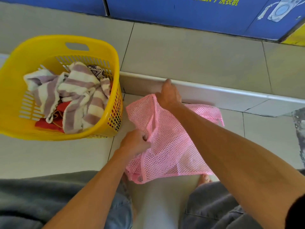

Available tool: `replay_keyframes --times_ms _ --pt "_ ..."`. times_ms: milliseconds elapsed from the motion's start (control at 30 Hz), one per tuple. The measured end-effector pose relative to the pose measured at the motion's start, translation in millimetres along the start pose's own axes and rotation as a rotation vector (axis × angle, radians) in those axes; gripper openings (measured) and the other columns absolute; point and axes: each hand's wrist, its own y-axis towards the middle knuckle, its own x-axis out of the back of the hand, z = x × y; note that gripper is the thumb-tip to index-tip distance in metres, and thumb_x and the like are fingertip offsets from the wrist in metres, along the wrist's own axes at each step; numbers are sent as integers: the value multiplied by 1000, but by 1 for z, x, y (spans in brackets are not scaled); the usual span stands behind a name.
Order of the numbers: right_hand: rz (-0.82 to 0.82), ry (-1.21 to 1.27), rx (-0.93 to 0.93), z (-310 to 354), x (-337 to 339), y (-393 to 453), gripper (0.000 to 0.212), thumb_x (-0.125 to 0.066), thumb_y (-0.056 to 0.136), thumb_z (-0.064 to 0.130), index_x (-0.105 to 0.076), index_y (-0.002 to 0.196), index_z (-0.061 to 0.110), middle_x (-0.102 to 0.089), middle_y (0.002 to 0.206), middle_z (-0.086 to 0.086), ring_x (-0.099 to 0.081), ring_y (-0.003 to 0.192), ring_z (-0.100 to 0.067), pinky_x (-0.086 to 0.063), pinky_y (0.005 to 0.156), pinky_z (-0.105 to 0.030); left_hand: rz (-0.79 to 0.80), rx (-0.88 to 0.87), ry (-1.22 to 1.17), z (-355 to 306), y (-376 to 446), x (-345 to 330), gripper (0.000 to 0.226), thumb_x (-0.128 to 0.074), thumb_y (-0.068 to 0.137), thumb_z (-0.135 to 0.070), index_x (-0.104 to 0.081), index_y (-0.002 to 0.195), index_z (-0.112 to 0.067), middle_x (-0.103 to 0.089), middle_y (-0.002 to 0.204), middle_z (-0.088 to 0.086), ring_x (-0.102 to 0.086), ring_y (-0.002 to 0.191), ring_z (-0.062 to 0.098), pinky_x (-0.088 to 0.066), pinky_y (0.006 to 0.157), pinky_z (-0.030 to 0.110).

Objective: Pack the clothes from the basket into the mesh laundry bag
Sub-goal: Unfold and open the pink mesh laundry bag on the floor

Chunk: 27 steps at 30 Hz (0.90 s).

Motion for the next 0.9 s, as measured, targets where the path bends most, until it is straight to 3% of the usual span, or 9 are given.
replay_keyframes --times_ms 67,133,233,300,400,500,600,700,900 --pt "79 -26 -18 -10 4 -14 33 -58 102 35 -59 118 6 -70 121 -19 -70 108 -35 -58 93 -47 -87 9 -70 -3 3 4 26 -79 78 -26 -59 64 -16 -54 59 -5 -51 57 10 -38 53 21" --pt "279 -7 5 -25 -1 -31 45 -48 106 45 -66 93 6 -78 97 -16 -74 78 -24 -63 84 -41 -134 -2 -154 -6 6 6 32 -80 79 -24 -54 61 -16 -48 55 -6 -46 52 9 -36 52 20" --pt "601 216 -107 -43 -14 -57 68 -46 102 62 -74 94 1 -80 85 -11 -72 67 -24 -60 72 -32 -157 -11 -247 -10 6 5 26 -81 78 -22 -62 66 -7 -52 57 -4 -48 52 10 -39 51 20" --pt "651 413 -159 -51 -23 -69 60 -55 99 58 -76 93 2 -77 81 -13 -69 66 -24 -57 71 -34 -125 -20 -271 -15 4 5 17 -80 79 -26 -71 72 -13 -62 62 -6 -54 56 8 -41 51 19" --pt "547 517 -130 -54 -28 -79 33 -59 103 27 -68 79 6 -64 72 -15 -60 64 -24 -55 69 -38 -114 6 -332 -17 2 6 8 -79 81 -25 -73 77 -26 -74 79 -6 -71 71 12 -60 69 28" --pt "478 597 -192 -55 -26 -86 27 -52 102 13 -69 88 -3 -61 77 -18 -57 68 -26 -51 67 -40 -187 46 -314 -13 4 12 20 -77 81 -14 -67 75 -30 -74 89 -3 -73 80 18 -62 80 41" --pt "434 630 -212 -54 -17 -91 28 -51 103 13 -72 97 -4 -65 80 -17 -61 71 -25 -55 70 -40 -231 -16 -324 -16 0 15 13 -74 84 -24 -65 90 -32 -72 100 -3 -71 81 18 -61 78 41" --pt "349 735 -247 -48 -6 -96 24 -51 104 12 -69 92 2 -65 75 -13 -65 71 -25 -63 84 -47 -207 -101 -255 -25 -8 11 30 -69 87 -44 -63 115 -36 -73 99 -5 -70 82 17 -60 75 38" --pt "200 903 -300 -51 19 -111 17 -54 102 17 -69 97 12 -63 81 -10 -58 74 -25 -53 72 -40 -228 -90 -36 -37 -19 12 33 -62 89 -32 -66 122 -29 -68 125 -3 -66 102 20 -54 90 35"
